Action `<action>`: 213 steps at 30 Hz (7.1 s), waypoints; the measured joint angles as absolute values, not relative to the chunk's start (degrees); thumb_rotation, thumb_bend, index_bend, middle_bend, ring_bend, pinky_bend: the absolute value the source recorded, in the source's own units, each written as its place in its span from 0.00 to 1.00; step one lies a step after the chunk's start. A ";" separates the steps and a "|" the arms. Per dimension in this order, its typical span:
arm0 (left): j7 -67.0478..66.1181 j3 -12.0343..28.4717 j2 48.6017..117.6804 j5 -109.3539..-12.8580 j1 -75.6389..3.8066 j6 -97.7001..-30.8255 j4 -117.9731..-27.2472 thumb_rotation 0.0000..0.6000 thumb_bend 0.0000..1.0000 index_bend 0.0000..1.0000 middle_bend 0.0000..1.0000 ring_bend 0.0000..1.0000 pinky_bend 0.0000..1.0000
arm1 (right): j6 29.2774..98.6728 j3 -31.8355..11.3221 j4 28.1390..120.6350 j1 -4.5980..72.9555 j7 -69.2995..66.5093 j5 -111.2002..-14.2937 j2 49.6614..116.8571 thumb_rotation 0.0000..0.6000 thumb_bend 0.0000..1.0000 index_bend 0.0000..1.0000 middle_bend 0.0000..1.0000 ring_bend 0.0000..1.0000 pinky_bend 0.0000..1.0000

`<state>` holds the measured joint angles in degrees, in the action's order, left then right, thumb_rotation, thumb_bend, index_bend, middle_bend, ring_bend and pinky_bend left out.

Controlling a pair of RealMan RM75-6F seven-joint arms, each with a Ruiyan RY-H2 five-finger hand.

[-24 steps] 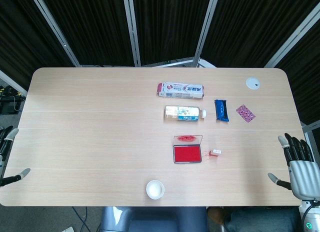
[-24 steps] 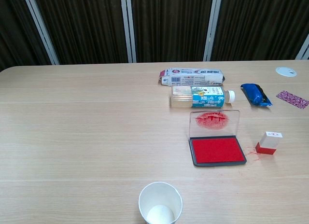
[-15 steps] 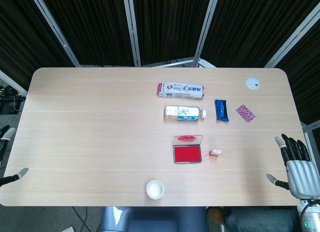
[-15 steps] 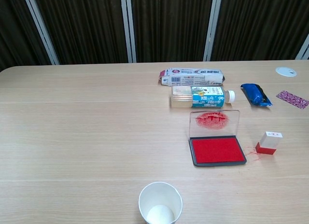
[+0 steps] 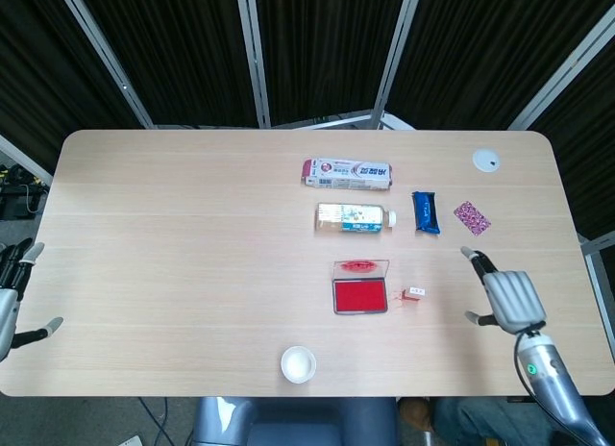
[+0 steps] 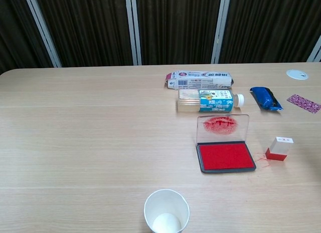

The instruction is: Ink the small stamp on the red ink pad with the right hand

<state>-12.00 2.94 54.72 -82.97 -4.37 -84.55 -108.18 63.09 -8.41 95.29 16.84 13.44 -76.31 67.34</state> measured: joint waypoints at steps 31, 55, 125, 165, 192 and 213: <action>-20.29 4.53 59.26 -75.32 -7.28 -81.24 -106.88 1.00 0.00 0.00 0.00 0.00 0.00 | 54.54 -9.88 85.89 29.06 30.06 -52.08 86.10 1.00 0.23 0.39 0.47 0.87 1.00; -20.24 4.11 59.25 -75.66 -7.35 -81.66 -106.93 1.00 0.00 0.00 0.00 0.00 0.00 | 55.43 -8.29 85.47 30.48 29.82 -49.79 86.92 1.00 0.33 0.47 0.54 0.87 1.00; -20.57 3.46 59.50 -75.03 -8.03 -80.85 -106.51 1.00 0.00 0.00 0.00 0.00 0.00 | 49.92 -5.84 83.33 43.88 36.50 -54.34 93.16 1.00 0.51 0.54 0.61 0.87 1.00; -19.53 2.63 58.77 -76.85 -7.63 -81.51 -107.24 1.00 0.00 0.00 0.00 0.00 0.00 | 54.09 -4.42 92.31 40.36 29.73 -57.07 81.00 1.00 0.52 0.54 0.61 0.87 1.00; -21.63 2.25 59.52 -76.69 -7.75 -81.30 -107.42 1.00 0.00 0.00 0.00 0.00 0.00 | 49.48 0.70 75.06 34.04 11.82 -68.31 83.71 1.00 0.27 0.46 0.56 0.87 1.00; -21.60 2.10 59.47 -77.08 -7.64 -81.50 -107.57 1.00 0.00 0.00 0.00 0.00 0.00 | 50.11 -0.85 76.82 32.96 10.54 -68.98 82.37 1.00 0.23 0.40 0.48 0.87 1.00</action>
<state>-21.60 2.10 59.47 -77.08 -7.64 -81.50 -107.57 50.11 -0.85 76.82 32.96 10.54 -68.98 82.37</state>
